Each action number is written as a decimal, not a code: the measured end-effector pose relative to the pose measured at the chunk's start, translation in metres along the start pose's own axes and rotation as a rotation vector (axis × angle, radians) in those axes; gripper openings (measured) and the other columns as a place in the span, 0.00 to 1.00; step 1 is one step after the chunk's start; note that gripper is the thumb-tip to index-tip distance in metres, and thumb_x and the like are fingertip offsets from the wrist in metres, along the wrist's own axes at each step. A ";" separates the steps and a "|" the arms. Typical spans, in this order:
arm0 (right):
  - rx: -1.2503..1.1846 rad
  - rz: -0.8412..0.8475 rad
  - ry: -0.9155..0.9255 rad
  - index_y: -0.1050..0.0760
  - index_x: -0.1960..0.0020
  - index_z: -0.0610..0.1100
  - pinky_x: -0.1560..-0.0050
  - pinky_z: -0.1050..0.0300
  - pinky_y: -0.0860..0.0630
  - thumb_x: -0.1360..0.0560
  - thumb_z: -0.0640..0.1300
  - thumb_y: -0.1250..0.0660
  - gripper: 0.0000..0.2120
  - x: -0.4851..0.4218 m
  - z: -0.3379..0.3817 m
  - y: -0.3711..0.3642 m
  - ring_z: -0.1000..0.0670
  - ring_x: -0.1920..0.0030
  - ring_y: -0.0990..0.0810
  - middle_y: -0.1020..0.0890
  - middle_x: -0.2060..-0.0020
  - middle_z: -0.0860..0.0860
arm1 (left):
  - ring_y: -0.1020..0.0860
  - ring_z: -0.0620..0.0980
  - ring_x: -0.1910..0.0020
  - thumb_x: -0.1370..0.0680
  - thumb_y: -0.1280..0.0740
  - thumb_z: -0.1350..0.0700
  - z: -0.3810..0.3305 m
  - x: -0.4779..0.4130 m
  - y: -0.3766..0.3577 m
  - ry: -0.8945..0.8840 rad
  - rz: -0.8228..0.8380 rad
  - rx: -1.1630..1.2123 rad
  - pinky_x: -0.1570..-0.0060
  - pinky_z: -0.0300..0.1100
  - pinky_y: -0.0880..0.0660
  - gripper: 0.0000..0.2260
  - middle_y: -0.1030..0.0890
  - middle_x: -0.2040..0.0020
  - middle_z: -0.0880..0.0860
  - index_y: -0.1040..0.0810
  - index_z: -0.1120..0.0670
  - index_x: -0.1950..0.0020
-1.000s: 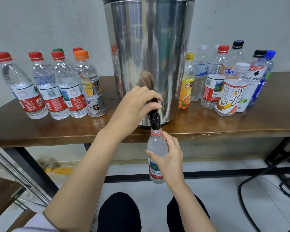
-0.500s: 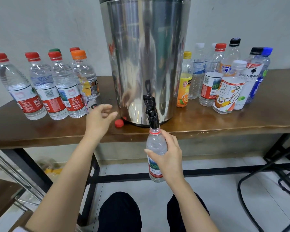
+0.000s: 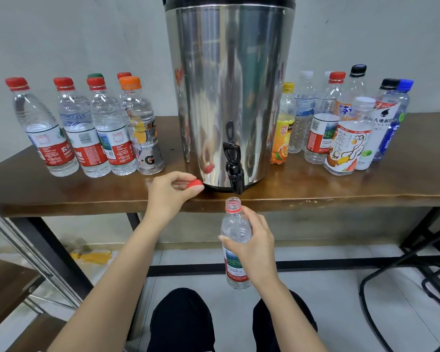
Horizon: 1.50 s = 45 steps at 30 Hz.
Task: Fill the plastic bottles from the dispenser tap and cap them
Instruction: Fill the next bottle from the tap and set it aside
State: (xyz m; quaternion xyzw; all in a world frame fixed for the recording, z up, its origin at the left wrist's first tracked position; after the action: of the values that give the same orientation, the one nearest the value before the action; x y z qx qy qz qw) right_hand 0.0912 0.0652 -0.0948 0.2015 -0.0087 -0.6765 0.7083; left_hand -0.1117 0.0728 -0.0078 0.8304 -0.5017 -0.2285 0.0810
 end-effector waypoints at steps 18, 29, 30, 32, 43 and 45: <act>-0.003 0.104 0.161 0.31 0.37 0.65 0.41 0.59 0.25 0.35 0.44 0.20 0.34 0.013 0.041 -0.021 0.59 0.42 0.25 0.26 0.42 0.60 | 0.17 0.39 0.60 0.35 0.20 0.62 -0.041 0.038 0.010 -0.075 0.262 0.053 0.52 0.32 0.22 0.12 0.15 0.58 0.46 0.16 0.49 0.57; -0.029 0.080 0.200 0.32 0.42 0.71 0.42 0.58 0.23 0.35 0.44 0.19 0.34 0.009 0.056 -0.023 0.61 0.43 0.24 0.25 0.43 0.61 | 0.18 0.42 0.47 0.23 0.29 0.59 -0.045 0.047 0.014 -0.057 0.350 0.200 0.48 0.34 0.23 0.08 0.15 0.47 0.49 0.16 0.52 0.45; -0.025 0.077 0.208 0.32 0.43 0.72 0.42 0.58 0.23 0.35 0.44 0.19 0.34 0.008 0.058 -0.024 0.61 0.43 0.24 0.25 0.44 0.61 | 0.18 0.42 0.49 0.24 0.28 0.59 -0.045 0.047 0.014 -0.071 0.297 0.199 0.50 0.34 0.23 0.08 0.15 0.48 0.49 0.16 0.51 0.46; -0.028 0.078 0.210 0.31 0.40 0.70 0.41 0.56 0.23 0.35 0.45 0.19 0.34 0.006 0.060 -0.025 0.60 0.43 0.24 0.25 0.44 0.60 | 0.18 0.43 0.49 0.24 0.28 0.59 -0.045 0.046 0.013 -0.097 0.244 0.176 0.48 0.37 0.24 0.11 0.15 0.49 0.48 0.18 0.50 0.42; -0.042 0.107 0.242 0.31 0.40 0.69 0.40 0.53 0.23 0.35 0.45 0.19 0.33 -0.001 0.077 -0.035 0.61 0.41 0.25 0.25 0.42 0.61 | 0.17 0.46 0.50 0.30 0.22 0.55 -0.041 0.037 0.026 -0.078 0.131 0.163 0.39 0.48 0.25 0.20 0.14 0.56 0.48 0.23 0.47 0.40; -0.050 0.132 0.242 0.31 0.40 0.70 0.39 0.54 0.23 0.35 0.46 0.19 0.34 -0.005 0.080 -0.039 0.61 0.41 0.25 0.25 0.42 0.61 | 0.18 0.48 0.46 0.28 0.24 0.53 -0.041 0.034 0.029 -0.099 0.129 0.170 0.35 0.56 0.27 0.19 0.14 0.53 0.48 0.23 0.46 0.39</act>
State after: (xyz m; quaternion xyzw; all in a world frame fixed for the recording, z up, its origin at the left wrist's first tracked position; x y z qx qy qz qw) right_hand 0.0312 0.0478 -0.0316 0.2631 0.0804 -0.5991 0.7519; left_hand -0.1029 0.0254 0.0293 0.7880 -0.5749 -0.2202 0.0000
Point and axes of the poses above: each hand's wrist, its own x-axis away from the middle knuckle, its own y-axis out of the back of the hand, z = x × y, the point moved 4 cm from there along -x, towards the middle knuckle
